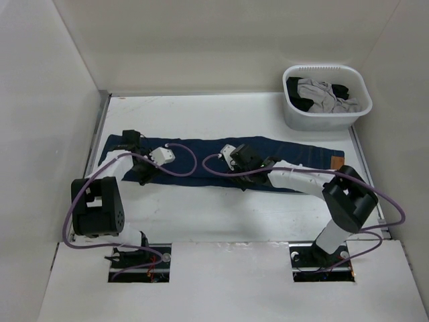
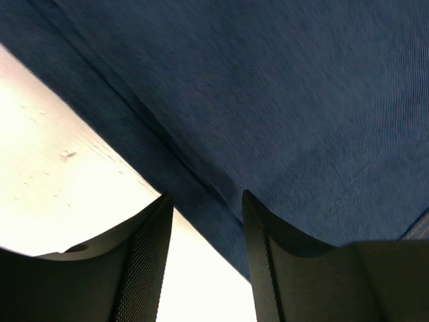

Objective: Fold and stack the trousers
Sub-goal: Fold the trousers

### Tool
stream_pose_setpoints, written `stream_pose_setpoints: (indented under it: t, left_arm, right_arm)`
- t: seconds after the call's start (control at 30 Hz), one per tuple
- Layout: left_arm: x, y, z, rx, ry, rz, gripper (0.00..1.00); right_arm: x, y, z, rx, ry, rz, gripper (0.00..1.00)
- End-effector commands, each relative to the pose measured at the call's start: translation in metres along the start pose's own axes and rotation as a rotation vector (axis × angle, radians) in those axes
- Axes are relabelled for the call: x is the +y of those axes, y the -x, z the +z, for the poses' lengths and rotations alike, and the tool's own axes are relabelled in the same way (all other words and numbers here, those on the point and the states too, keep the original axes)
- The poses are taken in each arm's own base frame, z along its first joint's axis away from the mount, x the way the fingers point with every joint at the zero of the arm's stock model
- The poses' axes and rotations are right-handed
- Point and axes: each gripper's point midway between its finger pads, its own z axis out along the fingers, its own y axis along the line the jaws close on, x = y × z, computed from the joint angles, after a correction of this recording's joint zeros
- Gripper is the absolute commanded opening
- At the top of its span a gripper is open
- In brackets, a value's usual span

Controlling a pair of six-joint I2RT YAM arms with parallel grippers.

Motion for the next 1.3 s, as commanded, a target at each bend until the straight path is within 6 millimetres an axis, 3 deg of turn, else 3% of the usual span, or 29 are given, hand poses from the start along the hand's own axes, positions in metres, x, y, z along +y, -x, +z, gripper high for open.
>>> stream_pose_setpoints:
  t: [0.0, 0.1, 0.23, 0.4, 0.53, 0.87, 1.07, 1.27]
  left_arm:
    - [0.039, -0.017, -0.016, -0.008, 0.186, -0.062, 0.54]
    - [0.074, -0.048, -0.034, 0.022, 0.292, -0.222, 0.57]
    - [0.109, -0.086, -0.054, 0.012, 0.348, -0.582, 0.55]
    - [0.132, -0.111, -0.051, -0.012, 0.374, -0.927, 0.54]
    - [0.153, -0.125, -0.051, -0.057, 0.408, -1.109, 0.53]
    - [0.155, -0.158, -0.038, -0.008, 0.406, -1.209, 0.51]
    - [0.16, -0.158, -0.031, -0.01, 0.383, -1.206, 0.44]
    - [0.175, -0.158, -0.034, -0.025, 0.395, -1.194, 0.46]
  right_arm:
    - [0.005, 0.052, -0.002, -0.158, -0.005, -0.087, 0.51]
    - [0.005, 0.056, 0.005, -0.153, -0.02, -0.075, 0.49]
    - [0.004, 0.055, 0.013, -0.141, -0.048, -0.096, 0.46]
    - [-0.002, 0.051, 0.018, -0.124, -0.085, -0.104, 0.4]
    - [-0.003, 0.05, 0.018, -0.12, -0.087, -0.12, 0.38]
    - [-0.008, 0.051, 0.023, -0.106, -0.121, -0.136, 0.34]
    - [-0.008, 0.052, 0.024, -0.105, -0.122, -0.133, 0.34]
    - [-0.011, 0.051, 0.024, -0.102, -0.138, -0.134, 0.34]
